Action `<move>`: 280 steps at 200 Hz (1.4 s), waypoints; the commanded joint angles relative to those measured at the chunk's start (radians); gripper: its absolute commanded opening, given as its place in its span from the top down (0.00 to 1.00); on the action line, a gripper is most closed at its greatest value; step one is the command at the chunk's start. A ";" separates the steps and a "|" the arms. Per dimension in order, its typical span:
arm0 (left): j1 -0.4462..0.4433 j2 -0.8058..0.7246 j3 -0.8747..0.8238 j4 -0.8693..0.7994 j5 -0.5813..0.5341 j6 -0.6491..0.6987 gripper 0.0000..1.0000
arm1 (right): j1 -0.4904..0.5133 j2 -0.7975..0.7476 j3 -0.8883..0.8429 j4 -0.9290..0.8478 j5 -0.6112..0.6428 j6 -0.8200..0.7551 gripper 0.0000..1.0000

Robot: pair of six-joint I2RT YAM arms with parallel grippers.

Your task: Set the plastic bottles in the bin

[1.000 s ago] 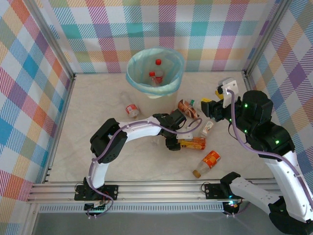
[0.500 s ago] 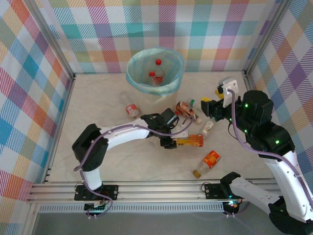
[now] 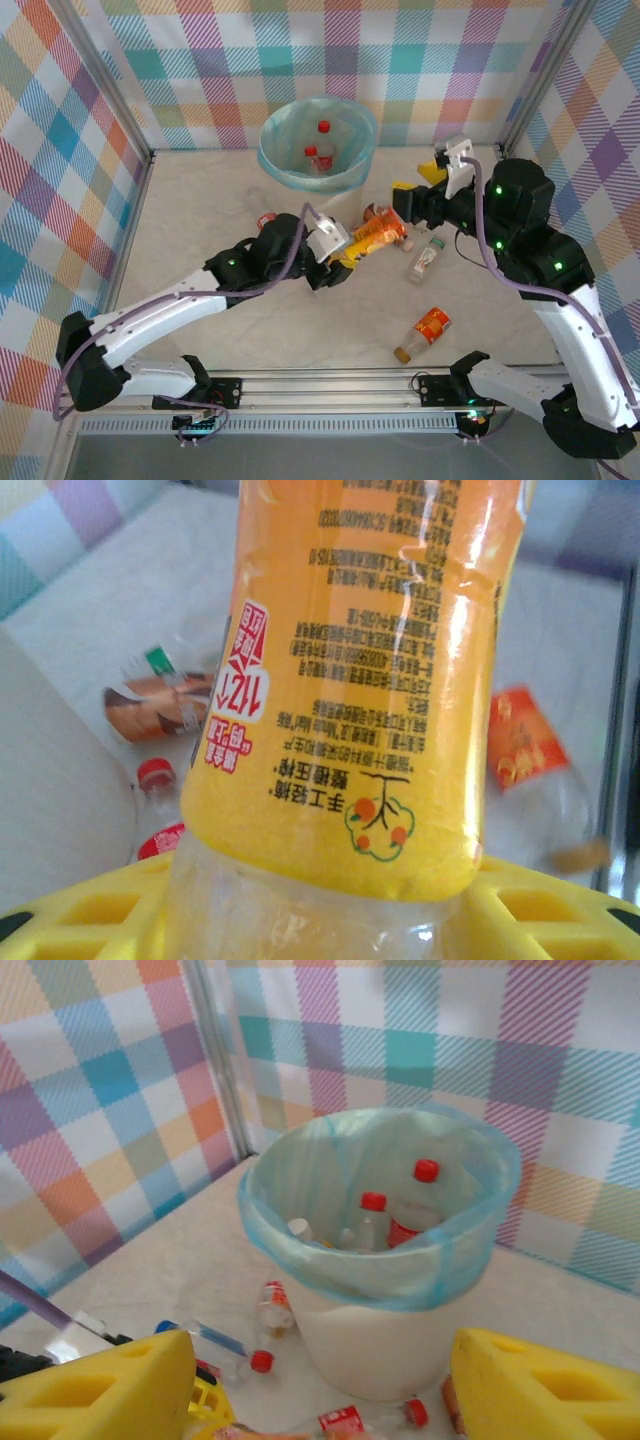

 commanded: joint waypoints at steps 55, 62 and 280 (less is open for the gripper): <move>0.012 -0.167 0.002 0.085 -0.096 -0.213 0.44 | -0.002 0.173 0.130 0.073 -0.327 0.183 0.22; 0.012 -0.172 0.003 0.083 -0.096 -0.212 0.44 | -0.002 0.186 0.138 0.076 -0.352 0.194 0.22; 0.014 -0.256 -0.018 0.100 -0.104 -0.214 0.43 | 0.001 0.293 0.175 0.104 -0.541 0.288 0.29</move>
